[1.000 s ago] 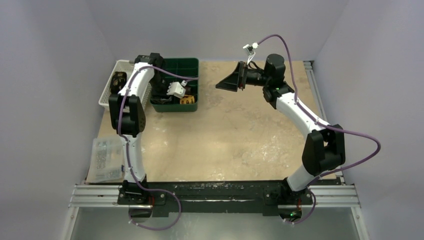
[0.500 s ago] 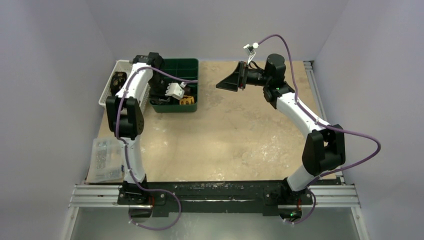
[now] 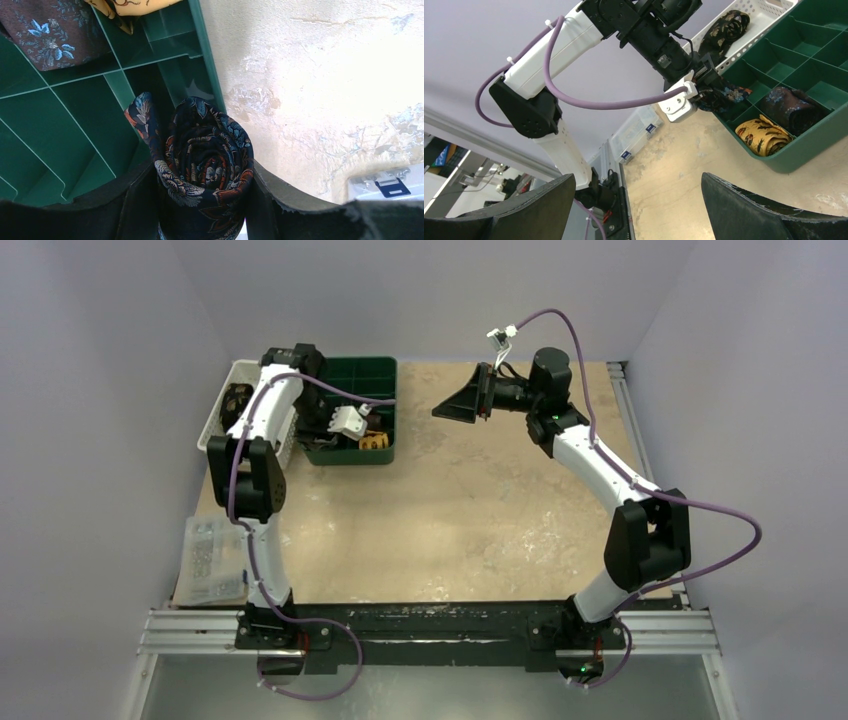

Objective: Roll the ties
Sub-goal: Place the tie in the storage box.

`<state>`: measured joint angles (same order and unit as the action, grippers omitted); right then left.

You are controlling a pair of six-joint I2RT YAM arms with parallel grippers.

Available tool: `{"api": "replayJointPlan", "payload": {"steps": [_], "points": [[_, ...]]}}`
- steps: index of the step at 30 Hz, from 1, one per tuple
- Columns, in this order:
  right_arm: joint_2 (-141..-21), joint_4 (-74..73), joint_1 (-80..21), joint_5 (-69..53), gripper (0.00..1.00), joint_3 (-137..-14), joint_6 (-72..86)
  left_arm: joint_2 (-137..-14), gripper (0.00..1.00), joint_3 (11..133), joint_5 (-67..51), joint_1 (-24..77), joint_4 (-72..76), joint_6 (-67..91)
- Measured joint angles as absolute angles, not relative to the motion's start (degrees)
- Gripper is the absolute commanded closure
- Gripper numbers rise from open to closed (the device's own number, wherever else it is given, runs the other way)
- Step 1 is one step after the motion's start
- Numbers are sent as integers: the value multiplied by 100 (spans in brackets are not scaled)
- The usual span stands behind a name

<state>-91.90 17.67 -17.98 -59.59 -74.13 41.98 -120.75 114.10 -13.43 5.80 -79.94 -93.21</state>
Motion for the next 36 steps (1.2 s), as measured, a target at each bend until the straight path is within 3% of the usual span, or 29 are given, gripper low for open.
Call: {"api": "replayJointPlan", "payload": {"steps": [26, 36], "points": [[-9233, 1750, -1798, -5951, 1, -7413, 4198, -11721, 100, 11437, -1459, 615, -8344, -9209], [-9288, 1712, -1798, -5951, 1, -7413, 4198, -12173, 100, 11896, -1479, 615, -8493, -9194]]}}
